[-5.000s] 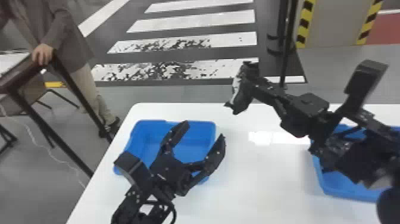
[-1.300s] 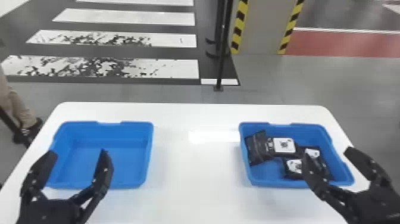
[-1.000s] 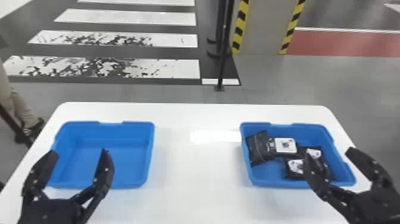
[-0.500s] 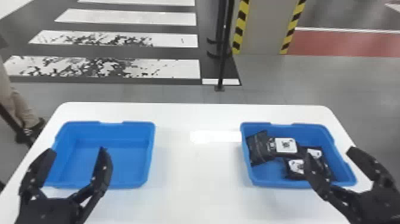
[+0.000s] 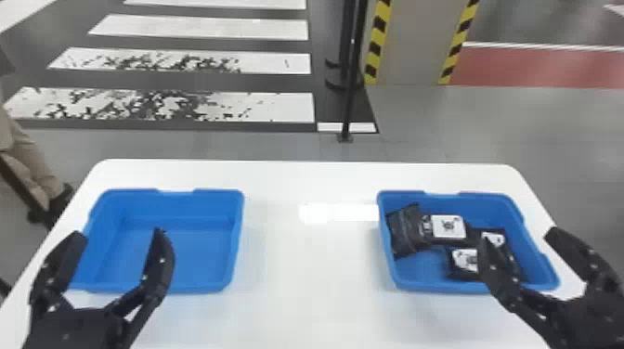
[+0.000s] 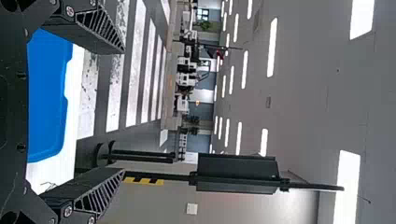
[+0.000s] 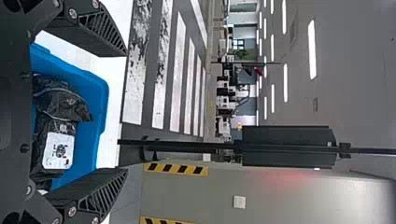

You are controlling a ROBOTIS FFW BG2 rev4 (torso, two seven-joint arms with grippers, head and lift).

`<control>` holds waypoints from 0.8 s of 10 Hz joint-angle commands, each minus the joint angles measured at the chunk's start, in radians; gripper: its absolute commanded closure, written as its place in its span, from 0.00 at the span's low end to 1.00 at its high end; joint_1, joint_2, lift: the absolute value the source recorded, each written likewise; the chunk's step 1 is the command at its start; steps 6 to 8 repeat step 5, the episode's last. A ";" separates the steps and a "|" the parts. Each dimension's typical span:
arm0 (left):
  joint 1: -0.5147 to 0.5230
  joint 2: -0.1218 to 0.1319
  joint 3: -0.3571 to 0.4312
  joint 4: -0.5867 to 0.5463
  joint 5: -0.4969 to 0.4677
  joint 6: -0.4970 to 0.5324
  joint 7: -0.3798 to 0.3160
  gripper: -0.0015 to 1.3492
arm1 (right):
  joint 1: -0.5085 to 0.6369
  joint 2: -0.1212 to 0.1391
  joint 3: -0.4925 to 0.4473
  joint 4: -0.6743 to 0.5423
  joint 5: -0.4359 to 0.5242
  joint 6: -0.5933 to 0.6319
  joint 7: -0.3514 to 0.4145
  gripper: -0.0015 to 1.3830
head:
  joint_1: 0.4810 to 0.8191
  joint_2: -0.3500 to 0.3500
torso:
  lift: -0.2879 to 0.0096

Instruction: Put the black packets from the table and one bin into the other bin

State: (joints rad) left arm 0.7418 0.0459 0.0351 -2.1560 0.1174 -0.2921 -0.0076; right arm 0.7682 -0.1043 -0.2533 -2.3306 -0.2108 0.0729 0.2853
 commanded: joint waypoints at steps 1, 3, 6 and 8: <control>-0.001 0.000 0.001 0.000 0.000 0.000 0.000 0.10 | 0.000 0.000 0.000 0.000 -0.001 -0.002 0.000 0.11 | 0.63 0.44 | 0.60; -0.003 0.000 0.001 0.000 0.000 0.000 -0.002 0.10 | -0.002 0.000 0.000 0.000 -0.001 -0.012 0.000 0.11 | 0.63 0.44 | 0.60; -0.006 0.000 0.001 0.000 0.000 0.000 -0.003 0.11 | -0.005 0.000 0.000 0.003 0.001 -0.021 0.000 0.11 | 0.63 0.44 | 0.60; -0.006 0.000 0.001 0.000 0.000 0.000 -0.003 0.11 | -0.005 0.000 0.000 0.003 0.001 -0.021 0.000 0.11 | 0.63 0.44 | 0.60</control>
